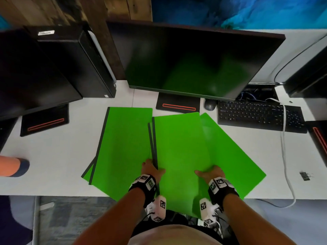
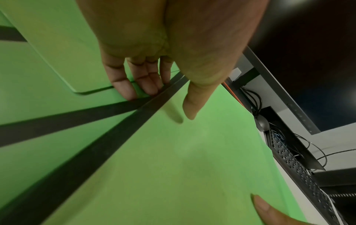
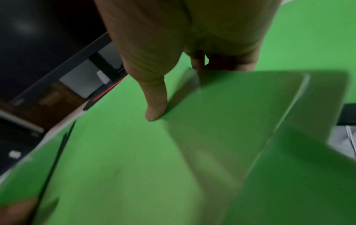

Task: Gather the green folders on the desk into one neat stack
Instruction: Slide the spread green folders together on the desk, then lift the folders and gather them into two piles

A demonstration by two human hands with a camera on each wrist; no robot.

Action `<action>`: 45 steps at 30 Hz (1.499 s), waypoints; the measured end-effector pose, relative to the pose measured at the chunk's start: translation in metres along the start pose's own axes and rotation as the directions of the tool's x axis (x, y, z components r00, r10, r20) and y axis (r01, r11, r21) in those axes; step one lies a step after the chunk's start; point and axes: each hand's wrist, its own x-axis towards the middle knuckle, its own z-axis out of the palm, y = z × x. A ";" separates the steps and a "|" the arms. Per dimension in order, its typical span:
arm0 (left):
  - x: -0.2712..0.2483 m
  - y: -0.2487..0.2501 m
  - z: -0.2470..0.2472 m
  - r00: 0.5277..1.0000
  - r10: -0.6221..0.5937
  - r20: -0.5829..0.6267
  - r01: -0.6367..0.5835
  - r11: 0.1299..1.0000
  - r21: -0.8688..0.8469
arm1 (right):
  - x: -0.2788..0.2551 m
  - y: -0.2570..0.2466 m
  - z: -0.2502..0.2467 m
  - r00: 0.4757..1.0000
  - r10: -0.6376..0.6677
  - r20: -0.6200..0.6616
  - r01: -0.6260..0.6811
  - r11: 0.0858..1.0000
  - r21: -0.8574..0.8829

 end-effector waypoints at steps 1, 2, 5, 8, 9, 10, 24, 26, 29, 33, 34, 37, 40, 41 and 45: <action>0.002 0.000 -0.002 1.000 -0.011 0.011 0.011 1.000 -0.024 | -0.001 0.000 -0.005 0.999 0.004 0.044 -0.006 0.999 0.053; 0.002 0.001 -0.004 0.999 -0.023 0.029 0.024 0.998 -0.053 | -0.001 0.000 -0.010 0.997 -0.001 0.073 -0.007 0.993 0.115; -0.001 0.001 -0.008 0.997 -0.032 0.065 0.041 0.989 -0.139 | -0.003 0.008 -0.018 0.994 -0.078 0.080 0.055 0.965 0.258; -0.013 0.004 -0.015 0.998 0.025 0.058 -0.012 0.976 -0.217 | -0.003 0.024 -0.015 0.982 -0.184 0.049 0.156 0.925 0.347; -0.019 0.005 -0.019 0.997 0.059 0.059 -0.043 0.969 -0.245 | -0.007 0.028 -0.015 0.972 -0.234 0.034 0.201 0.894 0.399; -0.026 0.007 -0.023 0.993 0.094 0.068 -0.072 0.959 -0.276 | -0.012 0.030 -0.016 0.957 -0.290 0.015 0.254 0.859 0.445; -0.080 0.026 -0.075 0.845 0.475 -0.247 -0.529 0.667 -0.525 | -0.079 -0.019 -0.061 0.767 -0.572 -0.291 0.607 0.500 0.618; -0.078 0.020 -0.066 0.854 0.464 -0.236 -0.519 0.726 -0.451 | -0.079 -0.016 -0.053 0.793 -0.545 -0.273 0.582 0.544 0.605; -0.077 0.011 -0.056 0.866 0.444 -0.228 -0.499 0.773 -0.391 | -0.086 -0.012 -0.042 0.800 -0.557 -0.225 0.572 0.591 0.569; -0.074 0.014 -0.058 0.879 0.450 -0.156 -0.473 0.791 -0.389 | -0.076 -0.007 -0.042 0.810 -0.528 -0.257 0.576 0.632 0.517; -0.071 0.015 -0.060 0.881 0.457 -0.119 -0.467 0.809 -0.357 | -0.070 -0.007 -0.042 0.820 -0.504 -0.273 0.568 0.653 0.500; -0.052 0.012 -0.072 0.888 0.458 -0.042 -0.453 0.855 -0.253 | -0.064 -0.010 -0.050 0.826 -0.477 -0.300 0.563 0.690 0.455; -0.016 -0.009 -0.103 0.930 0.316 -0.189 -0.346 0.926 -0.153 | -0.069 -0.013 -0.055 0.840 -0.473 -0.264 0.542 0.735 0.407; -0.004 -0.017 -0.116 0.936 0.229 -0.266 -0.271 0.953 -0.136 | -0.069 -0.012 -0.058 0.855 -0.456 -0.247 0.519 0.757 0.397; 0.037 -0.065 -0.156 0.939 -0.054 -0.339 0.074 0.996 0.047 | -0.059 -0.010 -0.050 0.922 -0.355 -0.154 0.387 0.851 0.354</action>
